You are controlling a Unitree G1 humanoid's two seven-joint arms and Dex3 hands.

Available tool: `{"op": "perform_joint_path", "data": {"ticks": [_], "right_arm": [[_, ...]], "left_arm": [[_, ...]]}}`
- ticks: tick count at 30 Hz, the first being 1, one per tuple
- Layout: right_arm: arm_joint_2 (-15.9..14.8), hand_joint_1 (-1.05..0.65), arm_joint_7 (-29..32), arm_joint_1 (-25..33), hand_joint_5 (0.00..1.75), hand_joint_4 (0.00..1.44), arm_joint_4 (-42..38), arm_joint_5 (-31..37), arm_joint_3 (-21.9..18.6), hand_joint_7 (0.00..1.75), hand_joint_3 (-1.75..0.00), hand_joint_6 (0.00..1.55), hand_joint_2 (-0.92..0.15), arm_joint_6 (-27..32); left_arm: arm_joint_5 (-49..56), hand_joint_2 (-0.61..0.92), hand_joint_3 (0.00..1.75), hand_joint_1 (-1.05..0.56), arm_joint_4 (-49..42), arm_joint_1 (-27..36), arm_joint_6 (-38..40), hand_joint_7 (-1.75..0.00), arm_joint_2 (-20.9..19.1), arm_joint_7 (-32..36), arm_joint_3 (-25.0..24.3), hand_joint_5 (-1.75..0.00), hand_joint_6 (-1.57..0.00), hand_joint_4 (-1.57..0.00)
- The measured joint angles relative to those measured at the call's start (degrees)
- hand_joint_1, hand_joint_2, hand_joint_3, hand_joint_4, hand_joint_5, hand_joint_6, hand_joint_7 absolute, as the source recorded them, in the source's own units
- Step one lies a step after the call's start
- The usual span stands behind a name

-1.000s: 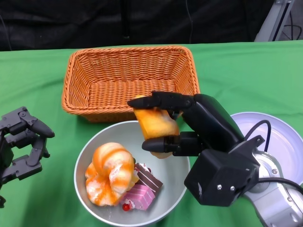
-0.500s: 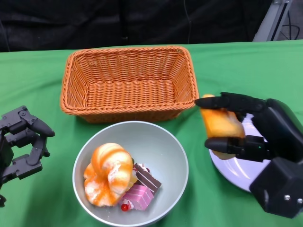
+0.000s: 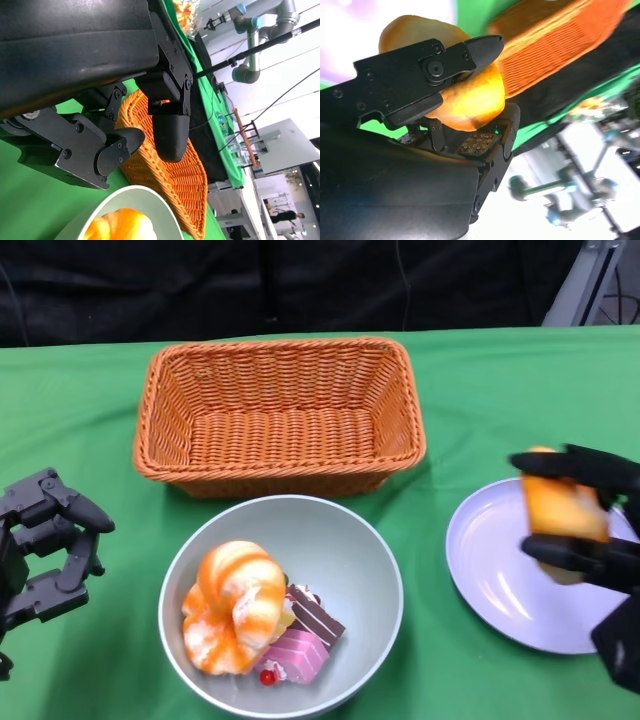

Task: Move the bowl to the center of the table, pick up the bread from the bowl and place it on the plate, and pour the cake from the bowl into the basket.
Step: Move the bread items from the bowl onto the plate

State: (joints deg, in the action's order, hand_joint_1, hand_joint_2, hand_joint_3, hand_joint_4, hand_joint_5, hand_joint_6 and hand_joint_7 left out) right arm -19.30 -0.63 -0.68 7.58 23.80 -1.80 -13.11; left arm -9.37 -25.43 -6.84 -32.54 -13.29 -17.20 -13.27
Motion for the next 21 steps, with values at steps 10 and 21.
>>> {"op": "perform_joint_path", "data": {"ticks": [10,21], "right_arm": [[-3.14,-0.11,5.26,-1.51,1.58,0.76,-10.47,4.53,-0.07,0.39,0.00,1.04,-0.90,-5.60],[-5.17,-0.10,11.46,-5.92,1.39,0.79,-23.74,8.99,2.20,0.22,0.00,1.10,-0.89,-8.38]], "left_arm": [[0.06,0.68,0.95,0.03,-0.51,-0.54,-0.79,-1.29,-0.11,-0.15,0.25,-1.64,-0.78,-0.79],[0.47,0.69,0.95,0.05,-1.97,-0.63,-1.91,-1.31,-0.18,-0.15,0.36,-1.64,-0.78,-0.78]]}}
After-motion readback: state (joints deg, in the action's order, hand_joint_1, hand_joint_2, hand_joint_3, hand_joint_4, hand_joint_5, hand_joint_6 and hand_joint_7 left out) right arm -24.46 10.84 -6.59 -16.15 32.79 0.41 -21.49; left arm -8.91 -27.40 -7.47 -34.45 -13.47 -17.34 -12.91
